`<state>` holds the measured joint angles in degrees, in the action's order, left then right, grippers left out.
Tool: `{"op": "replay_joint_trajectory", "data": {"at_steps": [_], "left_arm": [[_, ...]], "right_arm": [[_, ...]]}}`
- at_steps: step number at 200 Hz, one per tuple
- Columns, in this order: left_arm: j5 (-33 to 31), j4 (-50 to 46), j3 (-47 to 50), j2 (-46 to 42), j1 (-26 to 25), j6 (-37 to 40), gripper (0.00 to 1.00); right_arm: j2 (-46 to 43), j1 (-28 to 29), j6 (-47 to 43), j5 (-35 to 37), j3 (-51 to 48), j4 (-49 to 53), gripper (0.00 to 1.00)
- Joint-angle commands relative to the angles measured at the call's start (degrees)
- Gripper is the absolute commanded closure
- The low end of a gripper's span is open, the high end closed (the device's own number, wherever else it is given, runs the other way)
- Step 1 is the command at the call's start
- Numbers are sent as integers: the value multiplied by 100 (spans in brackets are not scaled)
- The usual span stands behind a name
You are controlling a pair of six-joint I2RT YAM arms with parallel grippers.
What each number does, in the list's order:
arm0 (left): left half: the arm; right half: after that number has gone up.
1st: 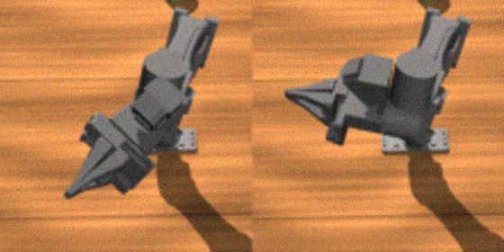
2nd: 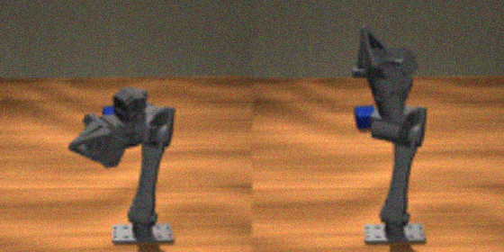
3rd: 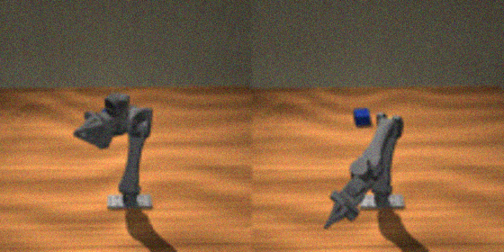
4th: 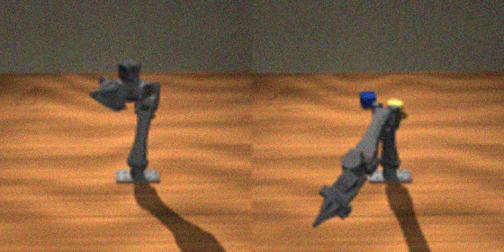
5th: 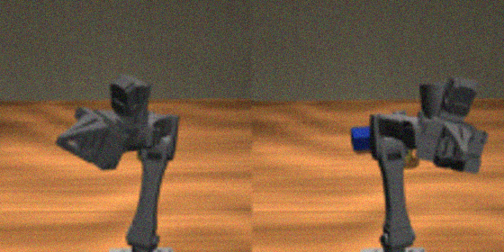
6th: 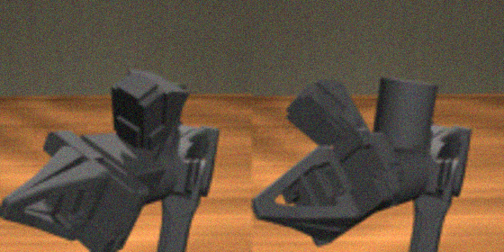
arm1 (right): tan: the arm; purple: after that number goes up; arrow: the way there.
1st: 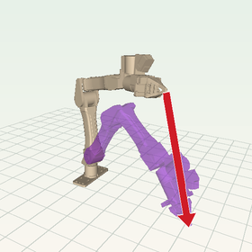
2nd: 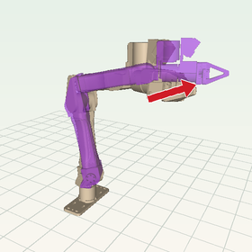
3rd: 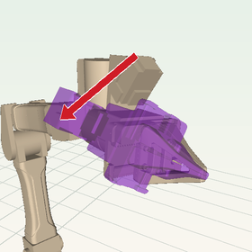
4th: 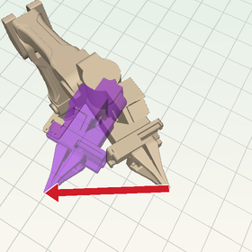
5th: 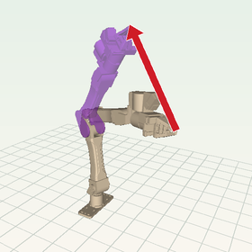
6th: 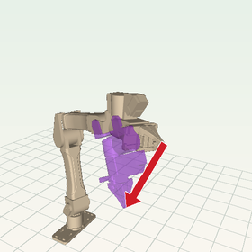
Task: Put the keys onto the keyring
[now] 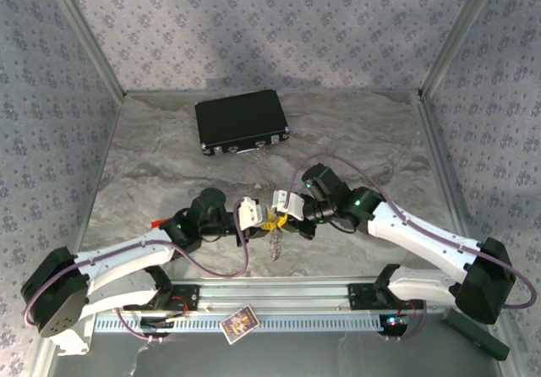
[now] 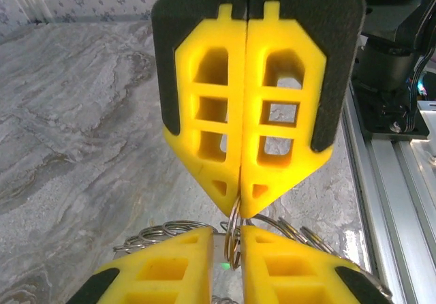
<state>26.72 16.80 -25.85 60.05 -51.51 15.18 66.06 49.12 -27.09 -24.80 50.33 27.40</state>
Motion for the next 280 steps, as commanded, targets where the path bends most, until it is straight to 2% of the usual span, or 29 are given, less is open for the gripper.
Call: {"op": "replay_joint_trajectory", "data": {"at_steps": [1,28,42,51,90,122,170,216,241,280], "left_arm": [[237,33,-201,50,-9,108,88],[286,117,-172,44,-9,101,98],[306,245,-99,9,-11,42,100],[312,396,-28,-16,-13,-28,100],[339,1644,508,-64,-12,-478,100],[310,2113,694,-53,-9,-654,100],[279,2265,766,-64,-9,-727,100],[307,2307,770,-55,-9,-735,100],[299,2250,785,-115,-3,-753,100],[685,2205,827,-321,219,-845,100]], "right_arm": [[20,54,-109,-8,250,69,100],[-29,48,-37,-11,195,31,100],[-161,-39,164,-95,49,-173,86],[-298,-133,314,-229,-106,-357,81],[-725,-490,823,-752,-762,-1157,76],[-698,-525,1001,-954,-1020,-1502,75],[-490,-526,1057,-1049,-1082,-1640,76],[-480,-522,1059,-1140,-979,-1638,90],[-652,-561,910,-1042,-931,-1358,74],[-1215,-899,941,-780,-1261,-1510,65]]}}
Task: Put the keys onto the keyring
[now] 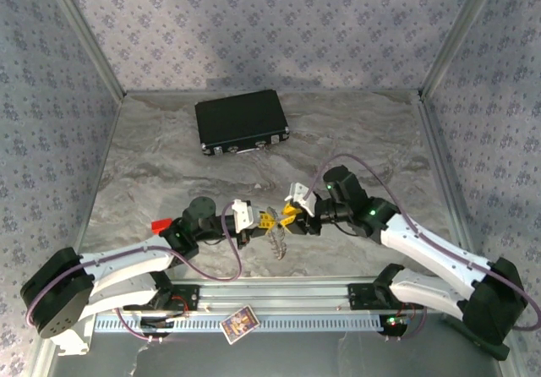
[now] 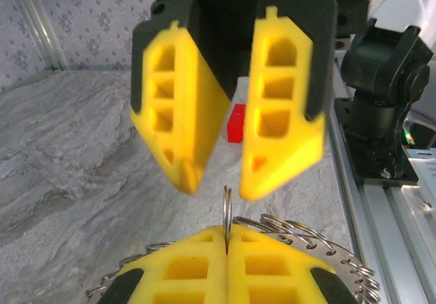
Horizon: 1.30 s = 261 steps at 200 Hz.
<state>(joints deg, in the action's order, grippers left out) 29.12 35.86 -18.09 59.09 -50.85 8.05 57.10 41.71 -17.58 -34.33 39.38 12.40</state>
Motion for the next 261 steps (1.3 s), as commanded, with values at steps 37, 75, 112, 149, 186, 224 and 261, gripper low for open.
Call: {"op": "replay_joint_trajectory", "data": {"at_steps": [37,75,112,149,186,224,261], "left_arm": [[937,491,68,-362,373,-306,100],[876,748,120,-498,400,-434,100],[506,1185,287,-563,401,-651,100],[361,1373,333,-648,397,-780,100],[204,1759,436,-557,389,-988,100],[173,1838,451,-552,383,-1054,100],[178,1778,459,-643,375,-1081,100]], "right_arm": [[-107,-96,174,352,-273,-163,63],[-90,251,415,478,-513,-745,58],[-120,564,660,873,-842,-1622,56],[-259,671,940,1057,-1238,-2747,56],[-187,714,892,911,-1239,-2713,56],[-177,831,935,1121,-1321,-3083,56],[-116,871,856,1256,-1275,-3218,58]]}}
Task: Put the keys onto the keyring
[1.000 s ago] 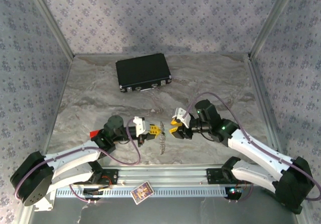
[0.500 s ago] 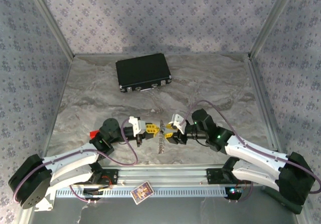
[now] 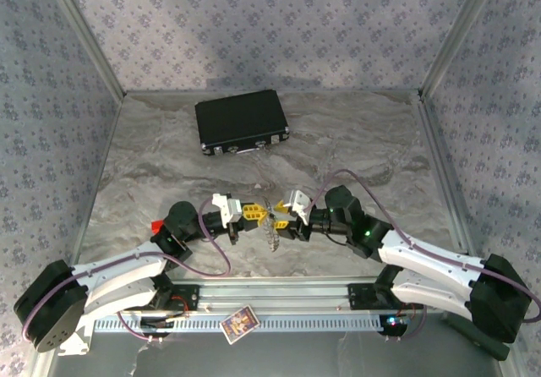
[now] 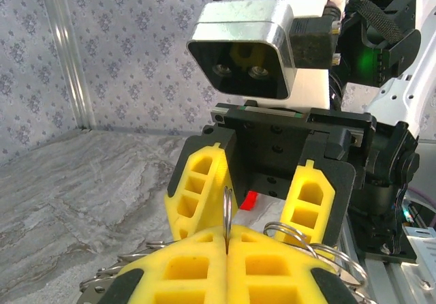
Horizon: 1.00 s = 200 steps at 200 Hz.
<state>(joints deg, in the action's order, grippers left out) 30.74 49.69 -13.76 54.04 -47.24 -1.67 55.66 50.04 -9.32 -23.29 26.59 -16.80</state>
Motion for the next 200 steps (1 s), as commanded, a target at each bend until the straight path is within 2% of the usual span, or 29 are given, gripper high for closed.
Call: {"op": "replay_joint_trajectory", "data": {"at_steps": [1,89,100,127,153,175,200], "left_arm": [[13,398,29,-143,14,-107,100],[-33,253,75,-359,7,-129,100],[-51,235,90,-390,9,-126,100],[-49,240,101,-394,5,-132,100],[-51,234,101,-394,6,-140,100],[-42,225,101,-386,5,-133,100],[-42,217,97,-378,5,-136,100]], "right_arm": [[31,35,28,146,8,-298,59],[190,41,-164,66,207,-263,77],[141,41,-175,78,209,-263,77],[123,41,-202,-16,239,-239,70],[147,58,-226,-79,308,-228,69],[147,101,-270,-62,364,-211,72],[131,97,-289,-53,369,-253,80]]}}
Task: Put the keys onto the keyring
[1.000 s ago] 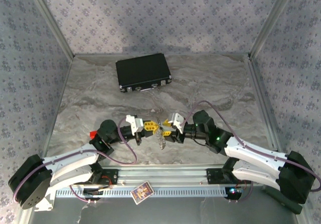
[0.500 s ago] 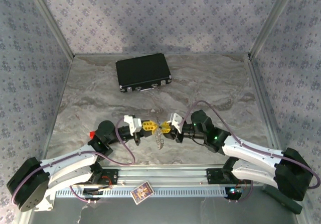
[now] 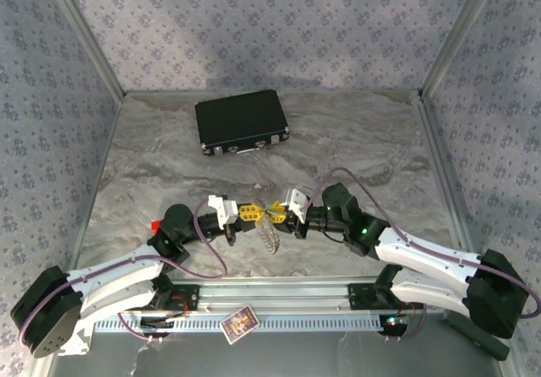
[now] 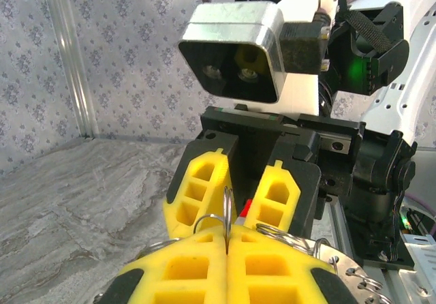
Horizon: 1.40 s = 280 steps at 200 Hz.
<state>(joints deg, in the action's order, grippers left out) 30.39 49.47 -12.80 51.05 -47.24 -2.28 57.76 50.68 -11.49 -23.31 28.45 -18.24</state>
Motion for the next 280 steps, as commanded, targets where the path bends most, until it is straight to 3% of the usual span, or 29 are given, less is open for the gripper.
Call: {"op": "replay_joint_trajectory", "data": {"at_steps": [1,26,78,151,240,280], "left_arm": [[-7,238,-1,-78,5,-72,100],[-9,213,-4,-83,5,-63,100],[-20,112,-12,-150,6,-31,100],[-116,-465,-47,-377,11,211,100],[-174,-1316,-367,-211,9,543,100],[-292,-1466,-416,-77,5,549,83]], "right_arm": [[-79,36,-73,-51,185,-109,81],[-93,34,-73,18,192,-71,91],[-253,-9,-233,278,196,310,100],[-877,-195,-551,292,355,1440,100],[-547,-95,-893,481,1065,2402,100],[-236,-31,-1262,819,1722,3363,100]]}}
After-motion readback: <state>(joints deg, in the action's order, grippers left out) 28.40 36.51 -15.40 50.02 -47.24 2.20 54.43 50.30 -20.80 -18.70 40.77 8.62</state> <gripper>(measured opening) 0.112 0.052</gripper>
